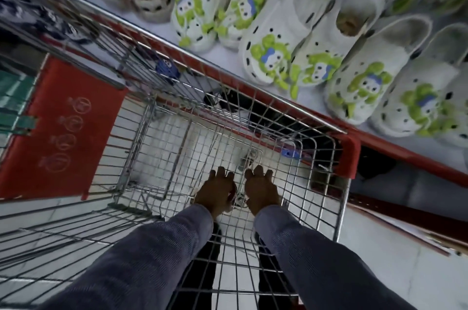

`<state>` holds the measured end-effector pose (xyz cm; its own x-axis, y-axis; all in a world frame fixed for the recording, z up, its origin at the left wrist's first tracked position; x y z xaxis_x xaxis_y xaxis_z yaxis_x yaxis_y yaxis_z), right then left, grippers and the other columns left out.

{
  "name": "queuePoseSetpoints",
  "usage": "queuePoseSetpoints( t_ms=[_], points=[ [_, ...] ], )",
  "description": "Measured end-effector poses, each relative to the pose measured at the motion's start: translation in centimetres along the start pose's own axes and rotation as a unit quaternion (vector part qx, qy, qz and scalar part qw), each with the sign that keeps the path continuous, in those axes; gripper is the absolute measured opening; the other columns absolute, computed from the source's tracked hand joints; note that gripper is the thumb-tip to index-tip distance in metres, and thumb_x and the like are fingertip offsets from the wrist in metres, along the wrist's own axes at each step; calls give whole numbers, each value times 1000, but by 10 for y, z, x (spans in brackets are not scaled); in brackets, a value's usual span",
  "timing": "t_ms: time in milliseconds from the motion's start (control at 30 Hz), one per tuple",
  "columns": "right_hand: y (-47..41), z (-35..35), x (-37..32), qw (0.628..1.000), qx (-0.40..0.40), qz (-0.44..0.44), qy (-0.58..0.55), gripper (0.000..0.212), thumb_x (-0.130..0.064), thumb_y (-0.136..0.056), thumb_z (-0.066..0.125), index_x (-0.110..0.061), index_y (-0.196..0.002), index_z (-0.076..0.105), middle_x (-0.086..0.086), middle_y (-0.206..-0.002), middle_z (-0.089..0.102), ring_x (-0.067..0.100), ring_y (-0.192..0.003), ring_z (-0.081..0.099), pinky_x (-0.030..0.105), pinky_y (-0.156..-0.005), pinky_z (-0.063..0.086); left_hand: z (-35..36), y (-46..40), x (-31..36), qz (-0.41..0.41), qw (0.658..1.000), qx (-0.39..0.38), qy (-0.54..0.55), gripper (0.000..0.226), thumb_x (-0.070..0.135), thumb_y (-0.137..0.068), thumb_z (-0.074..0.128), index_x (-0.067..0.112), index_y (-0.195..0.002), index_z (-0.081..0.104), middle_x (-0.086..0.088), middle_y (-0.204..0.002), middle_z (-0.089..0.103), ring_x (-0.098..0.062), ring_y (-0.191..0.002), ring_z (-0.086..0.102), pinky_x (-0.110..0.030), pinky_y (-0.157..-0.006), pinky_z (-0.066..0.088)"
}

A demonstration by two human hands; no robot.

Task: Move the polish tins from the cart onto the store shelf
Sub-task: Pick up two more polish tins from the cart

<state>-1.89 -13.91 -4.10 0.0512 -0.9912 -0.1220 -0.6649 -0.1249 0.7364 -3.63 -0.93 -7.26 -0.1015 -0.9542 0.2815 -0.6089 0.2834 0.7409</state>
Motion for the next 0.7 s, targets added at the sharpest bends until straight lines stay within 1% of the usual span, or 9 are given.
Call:
queuePoseSetpoints(
  t_ms=[67,100,167,233,267,333,400,533,700],
  points=[
    [5,-7,2,1000,-1,8,-18,86,-8,-73,82,-15,-142,33,14,-148,29,48,-140,24,55,-91,54,-7,2,0,-5,1000,20,7,19,26,-74,57,15,-89,63,-9,-111,57,-34,-109,51,-44,-86,48],
    [9,-16,4,1000,4,9,-30,86,-10,-71,83,-16,-142,33,13,-146,30,46,-139,25,55,-90,54,-16,8,2,-17,1000,14,16,25,27,-77,47,15,-91,65,-8,-113,57,-33,-109,52,-43,-86,48],
    [18,-30,5,999,15,0,-43,87,-13,-69,84,-17,-140,34,12,-142,32,42,-134,30,53,-90,54,-27,18,3,-45,996,43,56,43,28,-80,39,12,-115,58,-11,-126,51,-36,-117,49,-49,-89,51],
    [22,-40,7,999,16,-3,-42,87,-13,-68,84,-16,-140,35,12,-143,32,42,-133,30,53,-91,54,-24,23,1,-55,993,47,90,54,31,-85,52,13,-135,43,-14,-139,41,-39,-125,44,-52,-93,51],
    [23,-44,9,999,23,-3,-39,87,-14,-67,84,-16,-139,35,12,-144,31,43,-134,29,54,-91,53,-23,24,2,-47,994,34,92,60,37,-84,56,15,-137,41,-13,-142,39,-40,-129,42,-51,-97,50],
    [23,-44,9,999,27,-4,-38,85,-12,-67,84,-15,-138,37,13,-145,31,44,-134,30,55,-90,53,-16,23,8,-30,997,8,70,66,46,-80,64,17,-135,42,-13,-145,37,-43,-135,36,-53,-102,47],
    [23,-42,9,998,35,-7,-47,79,-9,-69,82,-15,-136,39,13,-143,33,44,-134,30,55,-89,54,-14,21,13,-34,998,3,61,76,36,-76,73,15,-139,37,-14,-143,35,-43,-134,36,-55,-102,47],
    [28,-40,12,997,51,-13,-51,74,-13,-67,82,-14,-131,44,13,-139,37,43,-131,32,56,-88,54,-13,20,17,-40,997,44,42,77,14,-76,72,10,-142,31,-16,-136,38,-40,-127,40,-51,-93,54],
    [55,-86,7,990,98,-34,-95,70,-26,-60,84,-19,-119,49,8,-126,44,39,-121,38,51,-90,53,-74,51,22,-40,988,122,83,61,22,-68,76,7,-121,50,-13,-125,47,-35,-117,44,-48,-88,53]
  ],
)
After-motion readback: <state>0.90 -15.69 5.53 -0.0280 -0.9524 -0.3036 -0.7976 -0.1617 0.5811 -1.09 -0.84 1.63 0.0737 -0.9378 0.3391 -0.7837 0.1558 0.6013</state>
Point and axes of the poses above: each hand's wrist, its own y-axis away from the middle knuckle, its own z-axis out of the palm, x = y × z, the point moved 3 cm from there along -y, towards the middle knuckle
